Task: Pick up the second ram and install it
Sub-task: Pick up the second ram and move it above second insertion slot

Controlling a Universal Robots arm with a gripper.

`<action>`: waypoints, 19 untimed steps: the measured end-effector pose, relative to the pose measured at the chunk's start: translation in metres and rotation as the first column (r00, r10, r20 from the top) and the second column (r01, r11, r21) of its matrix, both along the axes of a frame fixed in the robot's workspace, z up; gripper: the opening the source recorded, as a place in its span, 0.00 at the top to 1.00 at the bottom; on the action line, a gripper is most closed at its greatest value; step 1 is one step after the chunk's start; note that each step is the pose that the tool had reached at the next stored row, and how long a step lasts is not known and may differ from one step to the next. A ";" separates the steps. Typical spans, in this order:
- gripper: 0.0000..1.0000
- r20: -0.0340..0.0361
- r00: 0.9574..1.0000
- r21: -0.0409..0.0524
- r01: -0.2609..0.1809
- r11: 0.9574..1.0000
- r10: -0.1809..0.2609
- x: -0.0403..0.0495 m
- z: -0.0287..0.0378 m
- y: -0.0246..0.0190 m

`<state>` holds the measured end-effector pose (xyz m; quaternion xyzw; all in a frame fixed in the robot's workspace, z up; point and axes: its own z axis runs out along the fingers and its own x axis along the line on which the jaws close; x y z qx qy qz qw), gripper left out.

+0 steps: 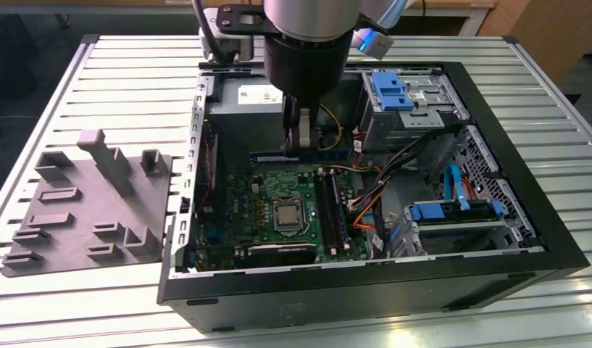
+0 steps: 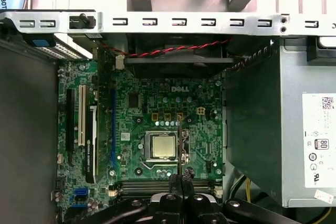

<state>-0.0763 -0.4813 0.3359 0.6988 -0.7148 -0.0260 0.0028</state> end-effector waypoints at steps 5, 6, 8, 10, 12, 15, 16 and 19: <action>0.88 0.000 1.000 0.000 0.000 1.000 0.000 0.0000 -0.0030 0.0000; 0.88 0.000 1.000 0.000 0.000 1.000 0.000 0.0000 -0.0033 0.0000; 0.88 0.000 1.000 0.000 0.000 1.000 0.000 0.0000 -0.0039 0.0000; 0.88 0.000 1.000 0.000 0.000 1.000 0.000 0.0000 -0.0047 0.0000; 0.88 0.000 1.000 0.000 0.000 1.000 0.000 0.0000 -0.0055 0.0000; 0.88 0.000 1.000 0.000 0.000 1.000 0.000 0.0000 -0.0071 0.0000; 0.88 0.000 1.000 0.000 0.000 1.000 0.000 0.0000 -0.0077 0.0000; 0.88 0.000 1.000 0.000 0.000 1.000 0.000 0.0000 -0.0097 0.0000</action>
